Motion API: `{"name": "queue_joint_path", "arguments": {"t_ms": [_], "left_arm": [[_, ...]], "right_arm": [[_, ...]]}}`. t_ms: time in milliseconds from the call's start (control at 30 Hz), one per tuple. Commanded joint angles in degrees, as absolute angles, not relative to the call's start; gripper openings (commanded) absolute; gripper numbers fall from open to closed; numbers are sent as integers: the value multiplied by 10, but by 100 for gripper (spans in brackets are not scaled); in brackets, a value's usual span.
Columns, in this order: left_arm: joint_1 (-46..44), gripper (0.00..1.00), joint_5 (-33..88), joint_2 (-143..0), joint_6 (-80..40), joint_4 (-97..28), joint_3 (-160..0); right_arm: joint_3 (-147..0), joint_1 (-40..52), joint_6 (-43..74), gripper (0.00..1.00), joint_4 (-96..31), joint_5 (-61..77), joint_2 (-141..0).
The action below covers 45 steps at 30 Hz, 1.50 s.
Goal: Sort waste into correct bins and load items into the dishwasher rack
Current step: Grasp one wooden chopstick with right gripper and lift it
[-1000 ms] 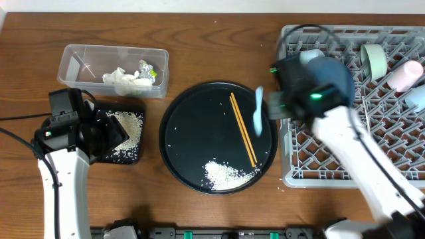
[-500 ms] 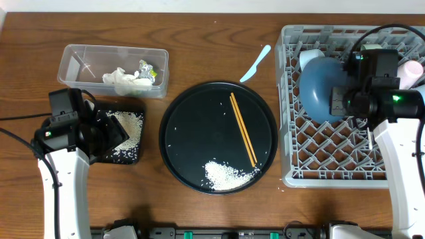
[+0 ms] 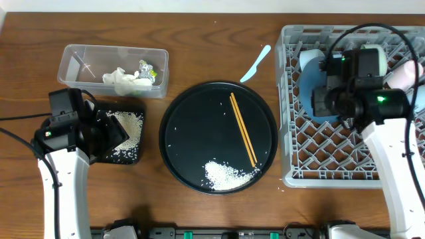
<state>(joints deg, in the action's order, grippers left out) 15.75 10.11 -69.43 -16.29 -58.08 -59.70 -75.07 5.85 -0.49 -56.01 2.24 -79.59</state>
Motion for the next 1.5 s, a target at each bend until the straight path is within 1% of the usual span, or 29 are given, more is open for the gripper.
{"name": "queue_joint_path", "arguments": {"t_ms": [0, 33, 100, 133, 233, 467, 733, 1033, 1200, 1467], "left_arm": [[161, 69, 100, -696, -164, -582, -601], [161, 70, 100, -696, -164, -582, -601], [161, 70, 100, -696, -164, -582, -601], [161, 70, 100, -696, -164, -582, -601], [161, 69, 100, -696, -164, -582, -601], [161, 70, 100, -696, -164, -582, -601], [161, 70, 100, -696, -164, -583, -601], [161, 70, 100, -696, -164, -582, -601], [161, 70, 100, -696, -163, -582, -601], [161, 70, 100, -696, -164, -582, -601]], "right_arm": [[-759, 93, -9, 16, -555, 39, -795], [-759, 105, -9, 18, -552, 39, -795], [-759, 129, -9, 29, -548, 39, -795], [-759, 142, -9, 31, -546, 39, -796], [-759, 178, -6, 33, -546, 39, -808], [-759, 253, 19, 33, -535, 50, -889], [-759, 317, 49, 33, -479, 40, -1017], [-759, 327, 98, 31, -453, -22, -1116], [-759, 327, 120, 31, -449, -48, -1139], [-758, 327, 120, 30, -444, -42, -1156]]}}
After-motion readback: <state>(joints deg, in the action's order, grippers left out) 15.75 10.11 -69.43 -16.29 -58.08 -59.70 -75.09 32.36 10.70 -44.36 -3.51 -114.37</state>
